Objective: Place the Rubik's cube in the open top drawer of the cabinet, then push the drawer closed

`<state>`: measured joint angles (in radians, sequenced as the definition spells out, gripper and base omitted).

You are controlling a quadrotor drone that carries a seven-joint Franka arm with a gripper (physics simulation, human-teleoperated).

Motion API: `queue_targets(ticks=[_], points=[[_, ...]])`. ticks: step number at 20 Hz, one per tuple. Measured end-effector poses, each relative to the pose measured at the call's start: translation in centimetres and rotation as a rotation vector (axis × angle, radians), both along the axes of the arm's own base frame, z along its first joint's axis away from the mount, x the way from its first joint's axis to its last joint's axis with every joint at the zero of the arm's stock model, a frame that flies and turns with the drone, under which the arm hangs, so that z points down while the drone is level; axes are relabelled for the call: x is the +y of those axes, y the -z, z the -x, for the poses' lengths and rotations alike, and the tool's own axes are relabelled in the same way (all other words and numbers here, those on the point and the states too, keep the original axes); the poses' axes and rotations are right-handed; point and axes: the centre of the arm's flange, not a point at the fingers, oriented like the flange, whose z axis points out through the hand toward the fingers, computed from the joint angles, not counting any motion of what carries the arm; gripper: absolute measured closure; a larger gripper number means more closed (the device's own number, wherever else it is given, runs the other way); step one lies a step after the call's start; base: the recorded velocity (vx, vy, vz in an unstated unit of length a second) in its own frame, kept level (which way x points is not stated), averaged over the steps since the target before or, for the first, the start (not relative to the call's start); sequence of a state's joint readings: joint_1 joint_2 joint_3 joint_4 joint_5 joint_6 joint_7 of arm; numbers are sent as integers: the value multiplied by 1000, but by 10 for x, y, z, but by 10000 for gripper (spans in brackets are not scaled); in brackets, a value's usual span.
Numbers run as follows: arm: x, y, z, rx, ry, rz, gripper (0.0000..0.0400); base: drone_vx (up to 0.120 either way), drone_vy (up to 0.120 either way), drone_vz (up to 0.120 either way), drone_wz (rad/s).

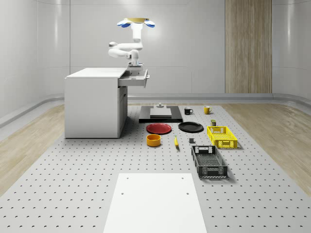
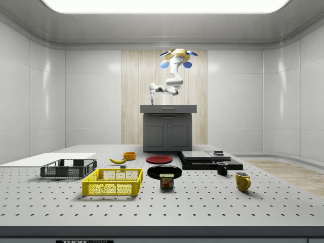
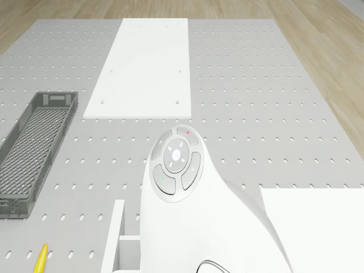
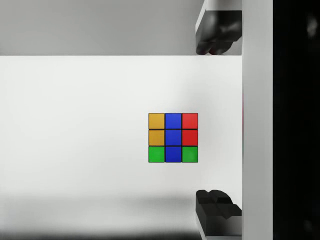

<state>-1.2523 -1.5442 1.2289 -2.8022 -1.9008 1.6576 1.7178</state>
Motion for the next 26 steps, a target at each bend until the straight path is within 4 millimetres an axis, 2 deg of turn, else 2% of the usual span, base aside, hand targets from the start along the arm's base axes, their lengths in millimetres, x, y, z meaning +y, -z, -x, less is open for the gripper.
queue_targets(ticks=[26], points=[[0,5,0,0,0,0,0,0,120,0,0]])
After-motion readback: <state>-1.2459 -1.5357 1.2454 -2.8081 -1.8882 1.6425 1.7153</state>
